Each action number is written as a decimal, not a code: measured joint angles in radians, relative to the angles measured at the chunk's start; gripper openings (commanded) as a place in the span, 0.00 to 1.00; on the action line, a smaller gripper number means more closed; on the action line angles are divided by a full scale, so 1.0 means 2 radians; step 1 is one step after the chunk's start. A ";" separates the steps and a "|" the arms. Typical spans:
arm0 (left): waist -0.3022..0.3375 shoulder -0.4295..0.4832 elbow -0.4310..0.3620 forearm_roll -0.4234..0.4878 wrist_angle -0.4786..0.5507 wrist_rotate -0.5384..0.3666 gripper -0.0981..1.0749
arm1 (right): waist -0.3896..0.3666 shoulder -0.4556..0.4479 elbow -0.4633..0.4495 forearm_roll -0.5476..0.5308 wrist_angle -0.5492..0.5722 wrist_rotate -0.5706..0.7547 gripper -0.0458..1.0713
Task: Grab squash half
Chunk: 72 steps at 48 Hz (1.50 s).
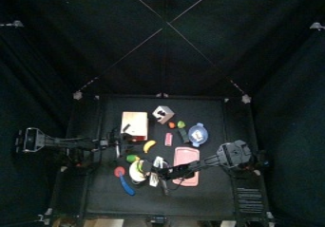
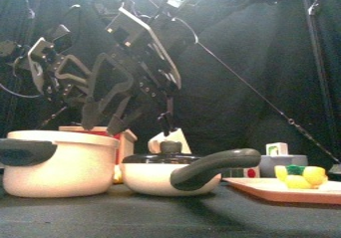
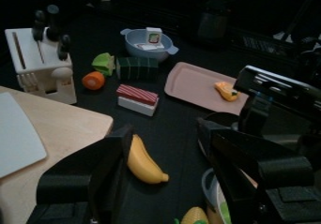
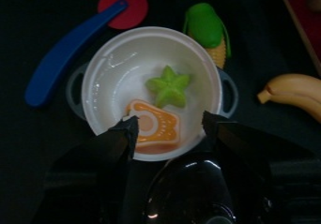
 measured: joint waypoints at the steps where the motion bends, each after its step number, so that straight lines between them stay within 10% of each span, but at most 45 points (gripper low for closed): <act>1: 0.000 0.000 0.000 0.000 0.000 0.001 0.86 | 0.002 -0.003 0.001 0.002 0.008 0.000 0.85; 38: 0.000 0.000 0.001 0.000 0.002 0.002 0.86 | 0.072 -0.199 0.227 0.123 0.120 0.000 0.84; 72: -0.003 0.000 0.002 0.064 0.018 0.001 0.86 | 0.077 -0.198 0.294 0.150 0.109 -0.014 0.86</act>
